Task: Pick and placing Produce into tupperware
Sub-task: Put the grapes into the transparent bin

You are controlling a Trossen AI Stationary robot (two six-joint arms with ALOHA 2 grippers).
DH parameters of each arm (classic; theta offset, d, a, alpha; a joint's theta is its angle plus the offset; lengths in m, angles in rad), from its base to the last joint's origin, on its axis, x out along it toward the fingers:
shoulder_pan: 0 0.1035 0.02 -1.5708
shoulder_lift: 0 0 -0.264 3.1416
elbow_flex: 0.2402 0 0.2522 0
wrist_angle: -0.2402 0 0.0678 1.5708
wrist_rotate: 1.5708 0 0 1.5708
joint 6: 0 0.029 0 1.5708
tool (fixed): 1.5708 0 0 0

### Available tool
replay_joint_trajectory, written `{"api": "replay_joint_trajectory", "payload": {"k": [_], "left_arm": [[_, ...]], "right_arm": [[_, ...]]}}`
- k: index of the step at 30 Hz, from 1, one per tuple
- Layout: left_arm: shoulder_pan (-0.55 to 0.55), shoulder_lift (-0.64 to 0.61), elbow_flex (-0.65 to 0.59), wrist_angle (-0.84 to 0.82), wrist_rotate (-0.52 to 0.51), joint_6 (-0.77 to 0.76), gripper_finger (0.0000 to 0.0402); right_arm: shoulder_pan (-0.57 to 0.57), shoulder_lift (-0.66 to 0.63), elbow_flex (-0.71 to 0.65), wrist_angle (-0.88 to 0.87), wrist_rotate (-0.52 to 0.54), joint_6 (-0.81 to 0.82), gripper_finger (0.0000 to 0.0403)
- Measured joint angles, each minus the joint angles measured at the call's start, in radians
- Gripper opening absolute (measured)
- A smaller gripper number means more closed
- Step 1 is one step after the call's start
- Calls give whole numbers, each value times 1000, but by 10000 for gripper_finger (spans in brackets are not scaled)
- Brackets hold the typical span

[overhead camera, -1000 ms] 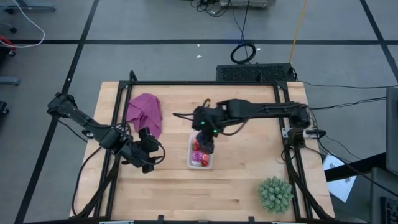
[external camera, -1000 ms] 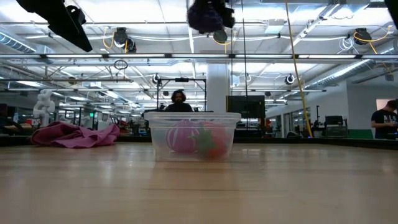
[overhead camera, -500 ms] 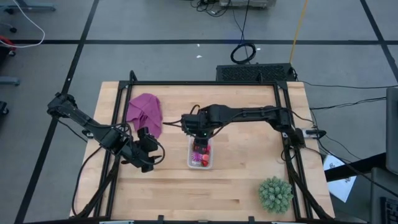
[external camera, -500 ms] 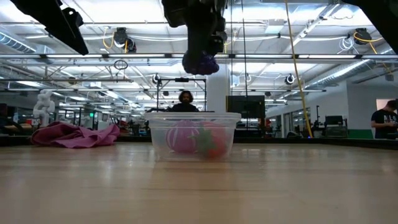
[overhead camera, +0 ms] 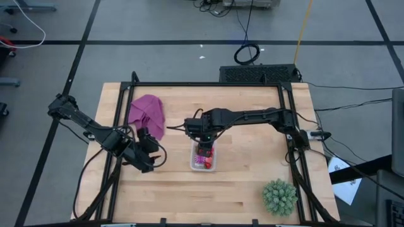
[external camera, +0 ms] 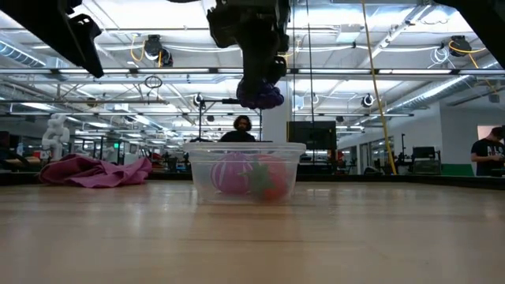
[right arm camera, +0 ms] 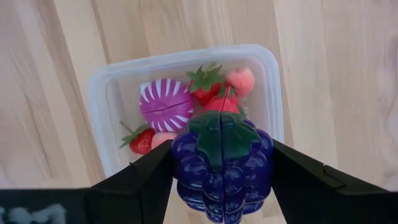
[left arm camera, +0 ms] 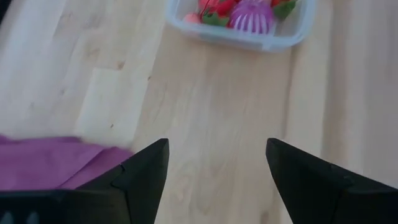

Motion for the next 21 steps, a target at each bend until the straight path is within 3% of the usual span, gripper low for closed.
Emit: {"api": "replay_joint_trajectory", "payload": {"k": [13, 21], "left_arm": [[1, -17, 0, -267, -74, -162, 273], [1, -25, 0, -310, -82, -206, 273]], "right_arm": [[0, 0, -30, 28, 0, 0, 227], [0, 0, -30, 133, -1, -4, 227]]}}
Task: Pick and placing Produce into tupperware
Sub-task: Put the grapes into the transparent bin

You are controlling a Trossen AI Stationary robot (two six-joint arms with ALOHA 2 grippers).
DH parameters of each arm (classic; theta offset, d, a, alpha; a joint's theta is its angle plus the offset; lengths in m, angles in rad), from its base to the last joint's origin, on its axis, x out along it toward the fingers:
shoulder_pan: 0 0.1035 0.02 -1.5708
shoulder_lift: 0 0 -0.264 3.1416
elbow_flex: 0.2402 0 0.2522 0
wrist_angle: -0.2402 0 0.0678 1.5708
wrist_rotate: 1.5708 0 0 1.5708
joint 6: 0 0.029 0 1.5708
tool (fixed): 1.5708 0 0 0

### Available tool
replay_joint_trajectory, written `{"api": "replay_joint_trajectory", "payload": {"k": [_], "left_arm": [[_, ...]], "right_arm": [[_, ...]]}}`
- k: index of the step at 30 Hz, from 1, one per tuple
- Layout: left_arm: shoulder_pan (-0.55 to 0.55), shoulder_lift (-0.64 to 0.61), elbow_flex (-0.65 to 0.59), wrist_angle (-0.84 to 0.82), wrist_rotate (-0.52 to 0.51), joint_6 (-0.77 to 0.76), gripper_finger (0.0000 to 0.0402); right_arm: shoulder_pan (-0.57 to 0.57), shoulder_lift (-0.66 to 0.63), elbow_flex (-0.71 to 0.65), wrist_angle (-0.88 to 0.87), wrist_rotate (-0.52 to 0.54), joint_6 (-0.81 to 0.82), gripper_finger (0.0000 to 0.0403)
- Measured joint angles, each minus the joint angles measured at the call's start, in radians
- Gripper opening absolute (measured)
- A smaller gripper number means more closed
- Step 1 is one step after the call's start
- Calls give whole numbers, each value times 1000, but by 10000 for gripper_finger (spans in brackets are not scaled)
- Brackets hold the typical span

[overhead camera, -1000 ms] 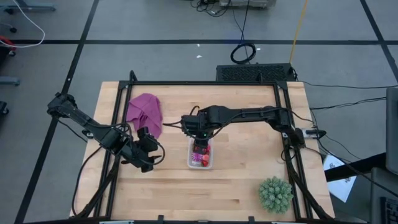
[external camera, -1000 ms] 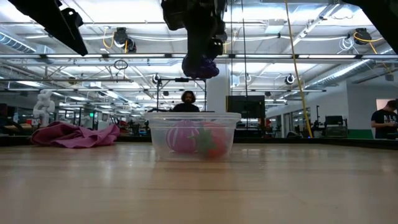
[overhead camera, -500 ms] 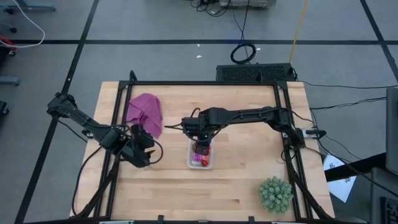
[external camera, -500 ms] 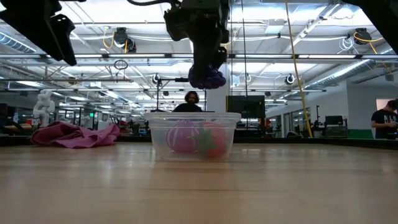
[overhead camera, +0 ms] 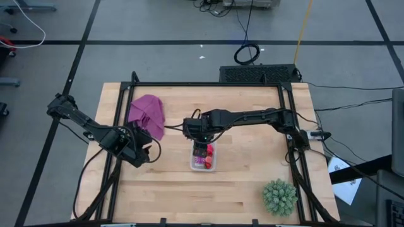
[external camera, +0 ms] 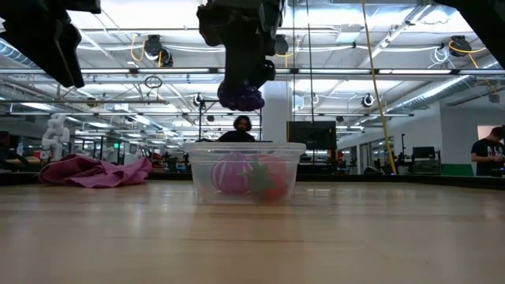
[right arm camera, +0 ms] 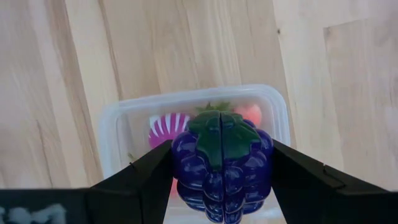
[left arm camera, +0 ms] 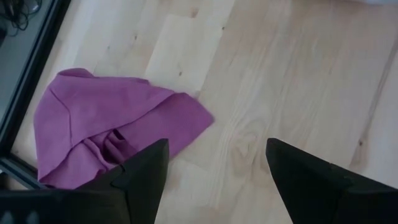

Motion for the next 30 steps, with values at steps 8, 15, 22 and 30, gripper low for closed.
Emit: {"api": "replay_joint_trajectory", "payload": {"k": [8, 15, 22, 30], "left_arm": [[0, 0, 0, -17, 0, -2, 273], [0, 0, 0, -17, 0, -5, 273], [0, 0, 0, -17, 0, -5, 273], [0, 0, 0, -17, -7, -6, 273]], "right_arm": [[0, 0, 0, 8, 0, -6, 227], [5, -1, -92, 54, 0, -4, 227], [10, 0, -186, 108, -3, -4, 227], [39, -1, -270, 161, -7, 8, 227]]}}
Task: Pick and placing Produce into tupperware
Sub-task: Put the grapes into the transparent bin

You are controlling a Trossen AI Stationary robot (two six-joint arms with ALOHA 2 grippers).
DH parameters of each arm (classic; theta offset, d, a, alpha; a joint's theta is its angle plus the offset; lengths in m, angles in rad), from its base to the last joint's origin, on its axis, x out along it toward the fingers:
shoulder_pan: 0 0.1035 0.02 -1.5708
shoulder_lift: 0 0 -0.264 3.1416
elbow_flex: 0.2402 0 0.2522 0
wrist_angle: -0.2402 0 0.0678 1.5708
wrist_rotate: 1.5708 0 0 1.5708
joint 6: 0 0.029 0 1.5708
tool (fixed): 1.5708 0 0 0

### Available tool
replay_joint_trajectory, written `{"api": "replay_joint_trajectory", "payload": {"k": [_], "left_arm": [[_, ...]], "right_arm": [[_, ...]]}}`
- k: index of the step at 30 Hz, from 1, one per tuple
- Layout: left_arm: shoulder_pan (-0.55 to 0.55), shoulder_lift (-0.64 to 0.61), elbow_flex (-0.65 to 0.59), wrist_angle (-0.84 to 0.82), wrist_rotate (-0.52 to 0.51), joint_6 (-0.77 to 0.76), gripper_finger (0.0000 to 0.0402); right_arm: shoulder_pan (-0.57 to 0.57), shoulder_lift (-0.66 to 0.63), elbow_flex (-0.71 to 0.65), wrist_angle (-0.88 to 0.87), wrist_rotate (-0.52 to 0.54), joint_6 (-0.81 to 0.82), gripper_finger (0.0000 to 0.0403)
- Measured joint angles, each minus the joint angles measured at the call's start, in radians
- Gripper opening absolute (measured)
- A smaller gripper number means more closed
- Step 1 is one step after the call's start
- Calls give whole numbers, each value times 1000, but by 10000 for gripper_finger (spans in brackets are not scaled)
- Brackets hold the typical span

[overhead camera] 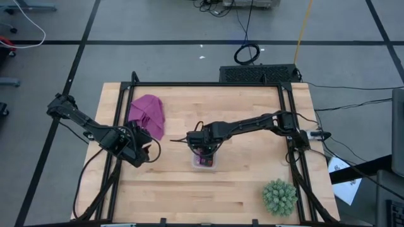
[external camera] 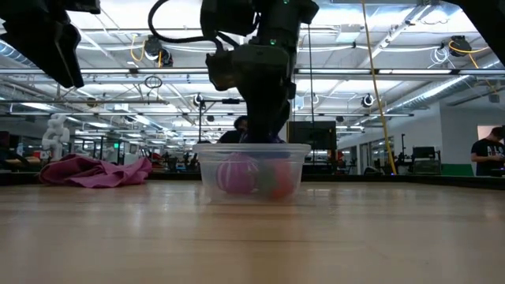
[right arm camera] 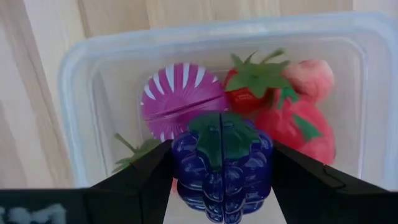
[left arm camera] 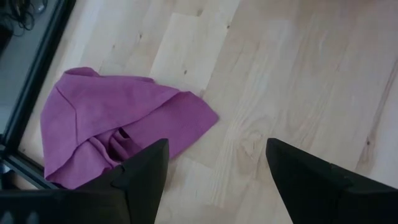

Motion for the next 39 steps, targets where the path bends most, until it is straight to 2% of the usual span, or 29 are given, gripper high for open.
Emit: {"api": "replay_joint_trajectory", "payload": {"k": [29, 34, 39], "left_arm": [[0, 0, 0, 1, -19, -11, 273], [0, 0, 0, 1, -19, -11, 273], [0, 0, 0, 1, -19, -11, 273]], "right_arm": [[6, 0, -3, 49, 1, 0, 227], [5, 0, -3, 51, -73, 12, 237], [6, 0, -3, 52, -76, 18, 257]]}}
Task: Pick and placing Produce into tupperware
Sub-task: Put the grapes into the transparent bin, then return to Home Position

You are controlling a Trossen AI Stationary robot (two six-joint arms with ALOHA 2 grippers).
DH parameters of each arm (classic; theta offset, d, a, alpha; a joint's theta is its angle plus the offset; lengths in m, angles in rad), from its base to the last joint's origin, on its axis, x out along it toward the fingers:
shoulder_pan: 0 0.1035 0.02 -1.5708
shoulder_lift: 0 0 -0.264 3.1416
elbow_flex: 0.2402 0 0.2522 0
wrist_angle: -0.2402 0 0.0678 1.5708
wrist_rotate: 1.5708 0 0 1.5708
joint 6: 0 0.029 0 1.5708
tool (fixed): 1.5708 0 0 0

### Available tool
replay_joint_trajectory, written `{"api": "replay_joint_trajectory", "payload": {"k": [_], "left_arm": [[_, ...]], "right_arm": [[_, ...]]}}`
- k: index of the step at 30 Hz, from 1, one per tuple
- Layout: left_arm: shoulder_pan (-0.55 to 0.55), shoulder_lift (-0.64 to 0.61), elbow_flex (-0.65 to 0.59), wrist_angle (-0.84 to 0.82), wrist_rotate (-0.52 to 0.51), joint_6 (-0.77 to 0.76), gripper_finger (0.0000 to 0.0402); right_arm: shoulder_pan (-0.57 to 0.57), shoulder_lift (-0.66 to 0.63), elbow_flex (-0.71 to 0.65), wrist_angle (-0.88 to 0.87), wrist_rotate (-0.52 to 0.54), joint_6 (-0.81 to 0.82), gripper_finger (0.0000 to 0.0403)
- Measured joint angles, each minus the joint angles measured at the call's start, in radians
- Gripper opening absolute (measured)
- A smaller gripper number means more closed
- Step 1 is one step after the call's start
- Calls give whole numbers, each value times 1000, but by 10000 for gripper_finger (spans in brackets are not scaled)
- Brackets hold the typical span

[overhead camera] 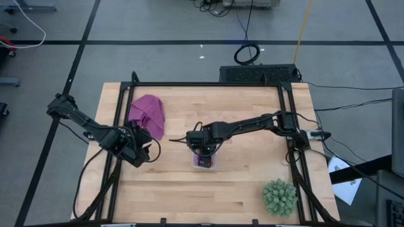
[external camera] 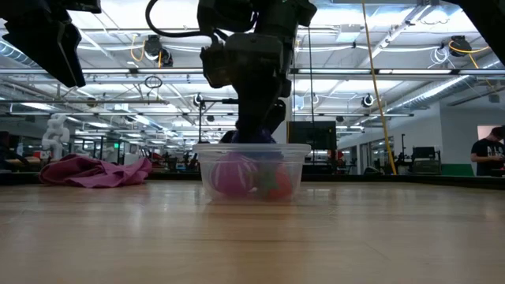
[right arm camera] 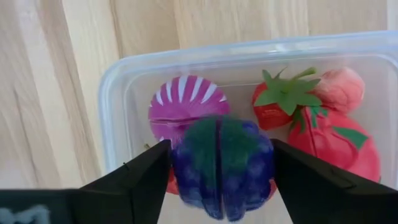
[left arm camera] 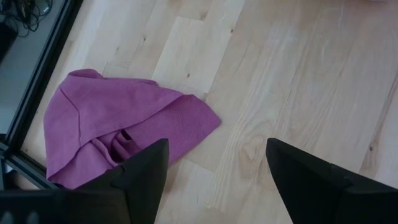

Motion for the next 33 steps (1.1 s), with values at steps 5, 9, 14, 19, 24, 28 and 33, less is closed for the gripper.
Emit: {"api": "replay_joint_trajectory", "payload": {"k": [5, 9, 14, 19, 24, 28, 33], "left_arm": [[0, 0, 0, 0, 0, 0, 273], [0, 0, 0, 0, 0, -2, 273], [0, 0, 0, 0, 0, -2, 273], [0, 0, 0, 0, 0, -2, 273], [0, 0, 0, 1, 0, -1, 273], [0, 0, 0, 1, 0, -1, 273], [0, 0, 1, 0, 0, 0, 273]], "right_arm": [[0, 0, 0, -3, 0, 3, 278], [0, 0, 0, -4, 0, 4, 289], [0, -4, 0, -5, 0, 4, 289], [0, -27, 2, -6, 0, 9, 289], [0, -63, 2, 3, 1, 19, 289], [0, -97, 2, -1, 1, 34, 289], [0, -159, 2, -80, 2, 42, 288]]}}
